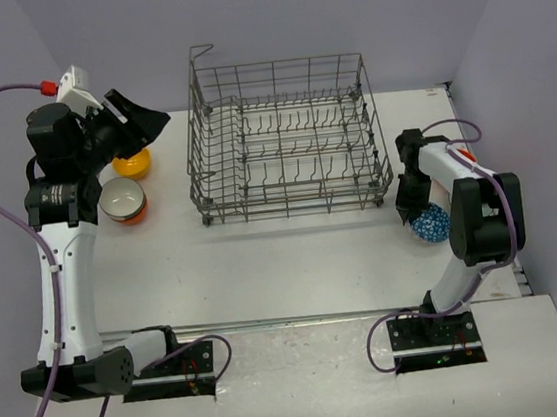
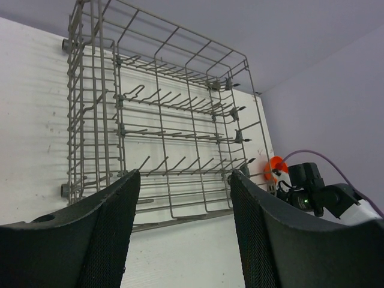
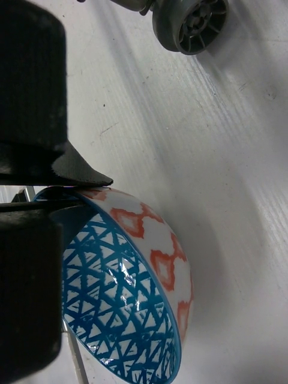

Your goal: Unload the bowls from the dish rack

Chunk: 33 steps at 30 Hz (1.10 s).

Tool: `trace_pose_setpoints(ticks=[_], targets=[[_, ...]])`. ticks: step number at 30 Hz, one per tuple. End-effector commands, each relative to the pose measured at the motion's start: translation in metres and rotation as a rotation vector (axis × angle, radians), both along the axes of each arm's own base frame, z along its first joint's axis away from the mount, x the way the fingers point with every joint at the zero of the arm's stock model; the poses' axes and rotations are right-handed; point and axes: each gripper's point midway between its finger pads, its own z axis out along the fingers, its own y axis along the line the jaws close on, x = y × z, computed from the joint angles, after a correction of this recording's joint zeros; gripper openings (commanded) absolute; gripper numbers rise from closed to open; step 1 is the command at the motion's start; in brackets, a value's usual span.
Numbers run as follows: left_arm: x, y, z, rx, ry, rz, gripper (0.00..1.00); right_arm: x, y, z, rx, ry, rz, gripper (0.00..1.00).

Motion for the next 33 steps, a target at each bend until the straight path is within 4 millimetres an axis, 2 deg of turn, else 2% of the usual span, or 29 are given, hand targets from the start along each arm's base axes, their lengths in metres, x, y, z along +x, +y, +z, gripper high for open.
trace_pose_setpoints(ticks=[1, 2, 9, 12, 15, 16, 21, 28, 33], targets=[[-0.013, -0.005, 0.016, -0.019, -0.034, -0.033, 0.63, 0.014, 0.004, 0.002, 0.018, -0.039, 0.018, 0.04], [-0.013, -0.006, 0.017, -0.019, -0.034, -0.035, 0.63, 0.014, 0.006, 0.002, 0.027, -0.039, 0.018, 0.19], [-0.018, -0.008, 0.021, -0.019, -0.034, -0.049, 0.64, 0.015, 0.014, 0.004, 0.038, -0.048, 0.044, 0.36], [-0.020, -0.008, 0.022, -0.015, -0.034, -0.051, 0.64, 0.019, 0.017, 0.012, 0.055, -0.084, 0.048, 0.43], [-0.019, -0.007, 0.018, -0.004, -0.025, -0.048, 0.64, 0.022, 0.019, 0.024, 0.063, -0.122, 0.049, 0.47], [-0.019, -0.007, 0.017, -0.004, -0.024, -0.048, 0.64, 0.021, 0.019, 0.027, 0.065, -0.124, 0.047, 0.53], [-0.018, -0.007, 0.008, -0.002, -0.009, -0.047, 0.64, 0.028, 0.021, 0.059, 0.074, -0.211, 0.040, 0.65], [-0.016, -0.005, 0.005, 0.003, -0.003, -0.037, 0.64, 0.033, 0.020, 0.095, 0.070, -0.292, 0.019, 0.73], [-0.016, -0.005, 0.001, 0.002, 0.004, -0.037, 0.64, 0.025, 0.010, 0.097, 0.013, -0.278, -0.022, 0.77]])
